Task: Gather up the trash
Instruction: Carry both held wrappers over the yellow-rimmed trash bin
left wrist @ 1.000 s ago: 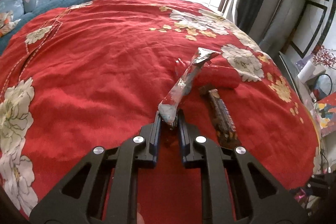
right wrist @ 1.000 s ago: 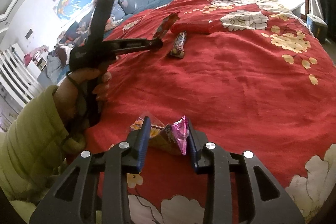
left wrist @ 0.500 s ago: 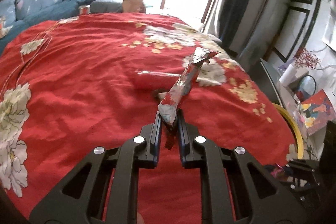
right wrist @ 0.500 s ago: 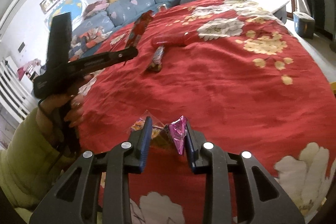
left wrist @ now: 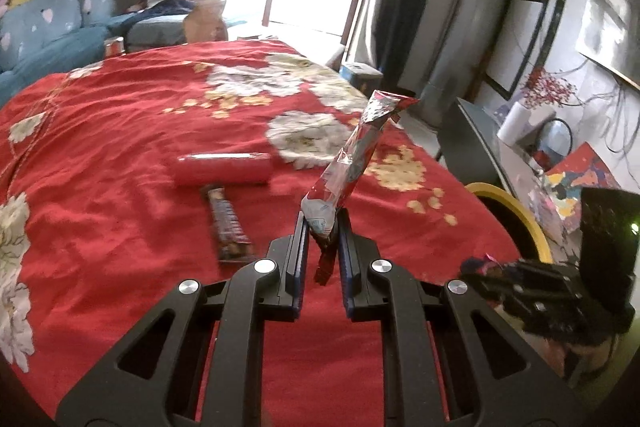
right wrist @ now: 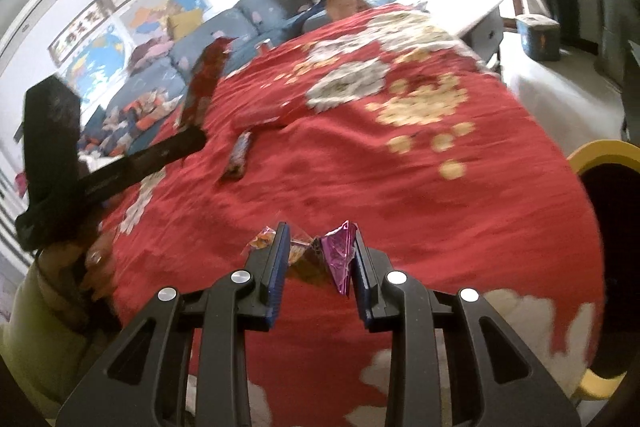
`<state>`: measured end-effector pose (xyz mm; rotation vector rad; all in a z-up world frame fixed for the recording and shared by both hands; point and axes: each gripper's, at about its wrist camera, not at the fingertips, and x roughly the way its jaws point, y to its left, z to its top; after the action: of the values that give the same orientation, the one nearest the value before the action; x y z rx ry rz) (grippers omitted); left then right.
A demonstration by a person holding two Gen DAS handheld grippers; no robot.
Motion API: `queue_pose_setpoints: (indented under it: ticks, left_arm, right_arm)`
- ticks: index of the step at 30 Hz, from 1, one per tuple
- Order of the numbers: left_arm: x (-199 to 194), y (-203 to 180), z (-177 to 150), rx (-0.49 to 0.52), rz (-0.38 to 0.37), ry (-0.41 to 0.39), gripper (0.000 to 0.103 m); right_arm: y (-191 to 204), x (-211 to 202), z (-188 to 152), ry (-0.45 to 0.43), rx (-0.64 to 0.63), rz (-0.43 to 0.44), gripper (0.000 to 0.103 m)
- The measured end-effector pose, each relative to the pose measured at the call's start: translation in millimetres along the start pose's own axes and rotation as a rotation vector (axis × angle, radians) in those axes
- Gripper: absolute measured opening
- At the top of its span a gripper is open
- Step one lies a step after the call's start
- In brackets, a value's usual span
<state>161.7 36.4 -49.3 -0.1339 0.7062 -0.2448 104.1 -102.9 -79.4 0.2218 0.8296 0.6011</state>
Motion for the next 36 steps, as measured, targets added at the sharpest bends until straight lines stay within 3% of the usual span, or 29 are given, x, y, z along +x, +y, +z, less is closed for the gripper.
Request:
queue_pose_setpoints:
  ticks: [16,36]
  left_arm:
    - [10.5,-64.9,-1.5,0.112,-0.094,0.024,0.009]
    - [50.0,-159.7,-14.6,0.311,-0.173,0.103,0.009]
  right_arm:
    - [-85.3,-39.4,14.8,-0.141,0.137,-0.207,0.028]
    - [-171.0,-82.7,5.6,-0.236,0.329,-0.352,0.028]
